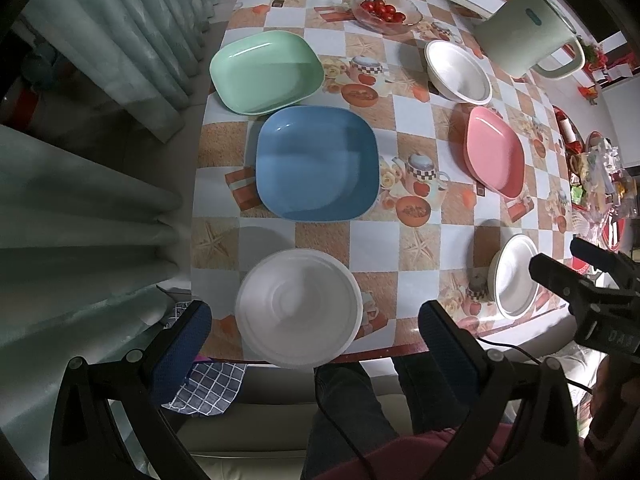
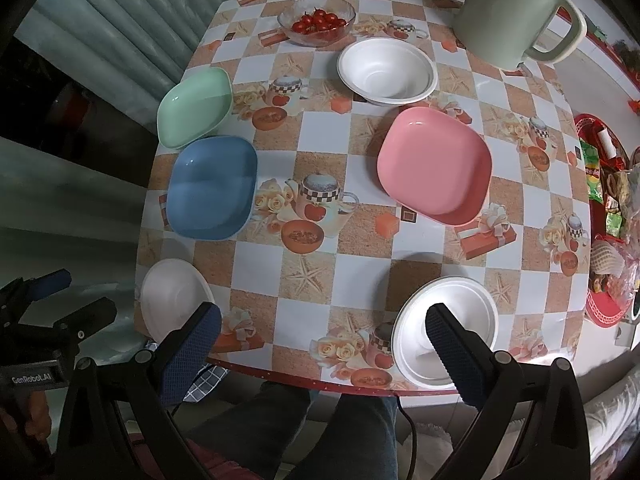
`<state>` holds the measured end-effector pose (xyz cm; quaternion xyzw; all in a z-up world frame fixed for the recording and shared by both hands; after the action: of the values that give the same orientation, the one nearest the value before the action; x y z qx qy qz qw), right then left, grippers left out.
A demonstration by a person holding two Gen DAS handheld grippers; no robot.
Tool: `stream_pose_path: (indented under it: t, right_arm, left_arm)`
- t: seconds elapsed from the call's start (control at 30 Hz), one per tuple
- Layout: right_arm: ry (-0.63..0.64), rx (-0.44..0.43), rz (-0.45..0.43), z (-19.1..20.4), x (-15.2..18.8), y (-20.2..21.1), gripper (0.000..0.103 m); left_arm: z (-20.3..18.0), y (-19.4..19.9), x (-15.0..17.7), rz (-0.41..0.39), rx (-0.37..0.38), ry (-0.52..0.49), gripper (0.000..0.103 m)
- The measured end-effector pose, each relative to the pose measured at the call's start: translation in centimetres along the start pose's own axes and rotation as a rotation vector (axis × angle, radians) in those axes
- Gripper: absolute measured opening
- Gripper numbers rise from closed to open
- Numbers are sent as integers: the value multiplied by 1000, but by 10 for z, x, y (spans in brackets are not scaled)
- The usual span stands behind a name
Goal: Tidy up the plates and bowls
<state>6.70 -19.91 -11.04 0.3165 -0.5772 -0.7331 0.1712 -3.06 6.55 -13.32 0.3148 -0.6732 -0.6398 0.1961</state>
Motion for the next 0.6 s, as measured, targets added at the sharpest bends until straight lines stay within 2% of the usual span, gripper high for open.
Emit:
stream_pose_path:
  t: [0.6]
  right_arm:
    - [15,-3,42,2,0,-12,103]
  left_arm:
    - [10,-13,-3,32,-10,25,103]
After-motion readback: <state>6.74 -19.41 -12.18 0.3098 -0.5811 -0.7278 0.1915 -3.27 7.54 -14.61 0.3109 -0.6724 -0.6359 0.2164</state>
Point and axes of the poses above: each gripper's, at about its wrist camera, not at the fingertips, and y roughly against the way its jaws point, z to its left, x to its underside, the point moved 10 cm from there along -y, roughly the way its jaws point, and after that the axes turned 6 degrees about -z, right-handed, at the moved point
